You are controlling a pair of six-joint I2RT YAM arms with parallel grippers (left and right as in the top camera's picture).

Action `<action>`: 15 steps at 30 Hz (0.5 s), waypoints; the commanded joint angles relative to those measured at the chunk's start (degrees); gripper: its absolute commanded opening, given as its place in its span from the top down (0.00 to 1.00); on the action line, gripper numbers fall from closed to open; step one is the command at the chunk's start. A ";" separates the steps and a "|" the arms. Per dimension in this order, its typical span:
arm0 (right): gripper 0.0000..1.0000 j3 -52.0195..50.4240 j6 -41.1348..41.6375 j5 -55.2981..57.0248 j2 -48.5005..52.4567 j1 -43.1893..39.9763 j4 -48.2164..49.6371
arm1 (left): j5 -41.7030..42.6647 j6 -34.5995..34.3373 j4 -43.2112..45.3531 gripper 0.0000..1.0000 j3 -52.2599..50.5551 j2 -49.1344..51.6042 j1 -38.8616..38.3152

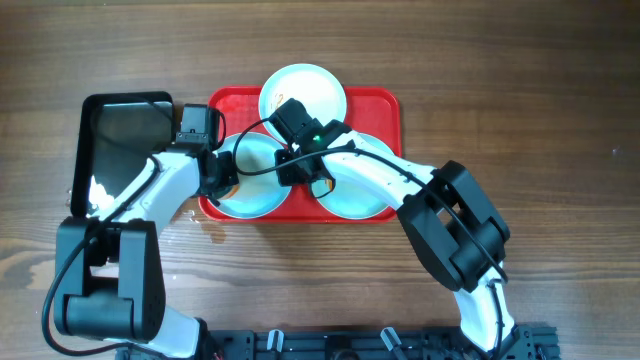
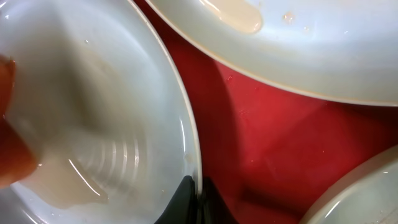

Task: Clean dirty plates on tray and stack at the side
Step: 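Scrub the top plate with the sponge in the left gripper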

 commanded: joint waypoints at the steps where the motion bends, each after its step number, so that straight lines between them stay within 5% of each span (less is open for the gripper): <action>1: 0.96 -0.66 -0.72 -1.55 0.85 0.66 -1.90 | -1.88 1.18 -2.56 0.96 5.75 -2.93 0.57; 3: 0.96 -0.66 -0.72 -1.55 0.85 0.66 -1.88 | 7.26 1.25 -1.18 0.96 6.67 -4.96 0.57; 15: 0.95 -0.66 -0.79 -2.45 0.85 0.66 -1.77 | 23.26 -0.74 4.02 0.96 6.19 6.40 0.52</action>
